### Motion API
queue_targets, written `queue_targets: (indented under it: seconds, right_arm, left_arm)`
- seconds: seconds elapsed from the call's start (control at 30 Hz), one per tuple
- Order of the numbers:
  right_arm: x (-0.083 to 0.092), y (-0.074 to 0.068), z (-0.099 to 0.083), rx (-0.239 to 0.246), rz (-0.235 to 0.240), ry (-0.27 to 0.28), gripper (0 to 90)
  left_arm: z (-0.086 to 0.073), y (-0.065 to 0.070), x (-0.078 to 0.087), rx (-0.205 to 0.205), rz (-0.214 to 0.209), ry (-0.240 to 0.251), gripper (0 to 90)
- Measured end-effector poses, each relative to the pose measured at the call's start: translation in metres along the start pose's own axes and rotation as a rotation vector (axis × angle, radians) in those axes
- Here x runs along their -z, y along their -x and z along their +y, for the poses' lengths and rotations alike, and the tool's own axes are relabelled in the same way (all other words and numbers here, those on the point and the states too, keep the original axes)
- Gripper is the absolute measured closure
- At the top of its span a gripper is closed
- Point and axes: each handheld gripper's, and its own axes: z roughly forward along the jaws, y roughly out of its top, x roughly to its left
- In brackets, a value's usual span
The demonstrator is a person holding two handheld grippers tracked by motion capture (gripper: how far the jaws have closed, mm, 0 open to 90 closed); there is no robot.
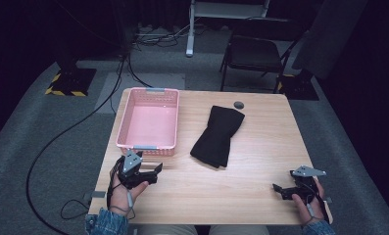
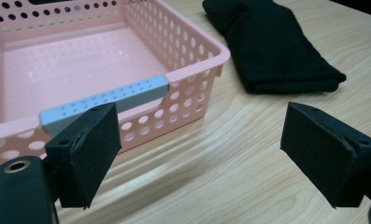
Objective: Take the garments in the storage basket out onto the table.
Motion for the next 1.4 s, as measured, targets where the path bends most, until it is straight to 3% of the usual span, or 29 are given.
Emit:
queue_targets:
  seconds: [1.0,1.4]
  right_arm:
    - [0.000,0.000,0.000,-0.001,-0.001,0.000,0.0]
    - [0.000,0.000,0.000,-0.001,-0.001,0.000,0.0]
  left_arm:
    - [-0.040,-0.017,0.007,0.043,0.063,-0.055,11.9]
    - [-0.053,-0.024,0.005,0.055,0.096,-0.122,11.9]
